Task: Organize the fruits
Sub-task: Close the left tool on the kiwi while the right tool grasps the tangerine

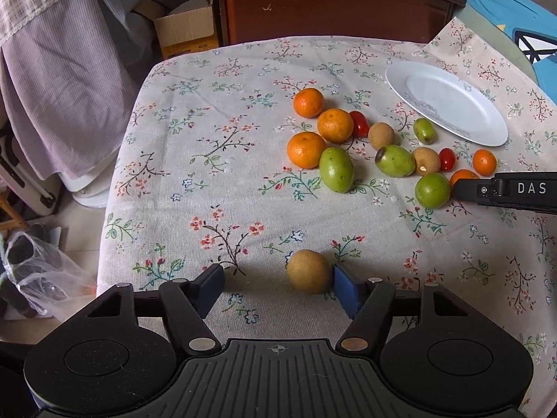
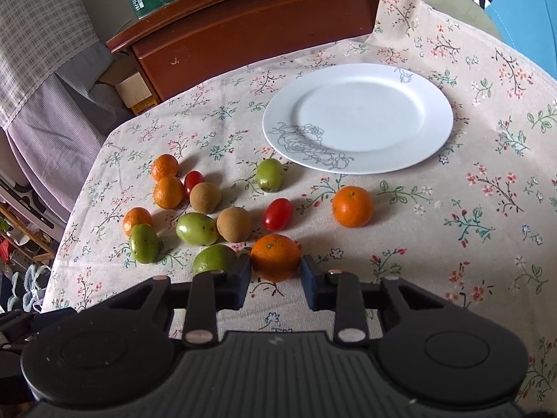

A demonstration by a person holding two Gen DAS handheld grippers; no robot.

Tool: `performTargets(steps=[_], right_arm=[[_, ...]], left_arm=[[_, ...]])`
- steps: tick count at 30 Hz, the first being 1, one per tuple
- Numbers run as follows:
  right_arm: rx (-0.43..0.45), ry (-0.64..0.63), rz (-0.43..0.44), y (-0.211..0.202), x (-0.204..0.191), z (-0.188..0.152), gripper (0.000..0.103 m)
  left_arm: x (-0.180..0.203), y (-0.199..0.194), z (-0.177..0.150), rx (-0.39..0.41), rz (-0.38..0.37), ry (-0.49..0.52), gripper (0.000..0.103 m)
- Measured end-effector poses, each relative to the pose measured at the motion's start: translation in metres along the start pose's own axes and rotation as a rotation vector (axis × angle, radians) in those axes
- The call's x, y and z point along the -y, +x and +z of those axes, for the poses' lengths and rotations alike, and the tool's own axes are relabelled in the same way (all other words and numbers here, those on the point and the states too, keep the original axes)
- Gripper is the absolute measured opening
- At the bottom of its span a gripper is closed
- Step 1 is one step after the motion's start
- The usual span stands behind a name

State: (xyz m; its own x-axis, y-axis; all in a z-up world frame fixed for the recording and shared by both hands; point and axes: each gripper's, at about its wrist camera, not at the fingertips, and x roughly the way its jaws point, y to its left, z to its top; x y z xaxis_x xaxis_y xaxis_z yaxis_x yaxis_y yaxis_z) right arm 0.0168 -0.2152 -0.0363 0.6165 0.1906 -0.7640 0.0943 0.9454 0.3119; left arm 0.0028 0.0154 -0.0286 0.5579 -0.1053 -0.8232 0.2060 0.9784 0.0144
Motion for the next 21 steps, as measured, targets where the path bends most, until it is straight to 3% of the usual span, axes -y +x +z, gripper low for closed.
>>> performTargets(steps=[2,4,10,21], right_arm=[[0.004,-0.001,-0.001,0.0002,0.0,-0.0002,0.03],[0.003,0.004,0.0,-0.0003,0.0006,-0.0002,0.03],[0.01,0.019,-0.007,-0.0036,0.003,0.0001,0.03],[0.0,0.021,-0.014,-0.0041,0.003,-0.0002,0.03]], left_arm=[[0.0012,0.0,0.0003,0.011,-0.003,0.004,0.06],[0.0024,-0.0013,0.0008,0.024,-0.015,0.009,0.044],[0.003,-0.0029,0.0012,0.036,-0.063,-0.002,0.026],[0.0023,-0.0048,-0.0017,0.027,-0.064,-0.019,0.03]])
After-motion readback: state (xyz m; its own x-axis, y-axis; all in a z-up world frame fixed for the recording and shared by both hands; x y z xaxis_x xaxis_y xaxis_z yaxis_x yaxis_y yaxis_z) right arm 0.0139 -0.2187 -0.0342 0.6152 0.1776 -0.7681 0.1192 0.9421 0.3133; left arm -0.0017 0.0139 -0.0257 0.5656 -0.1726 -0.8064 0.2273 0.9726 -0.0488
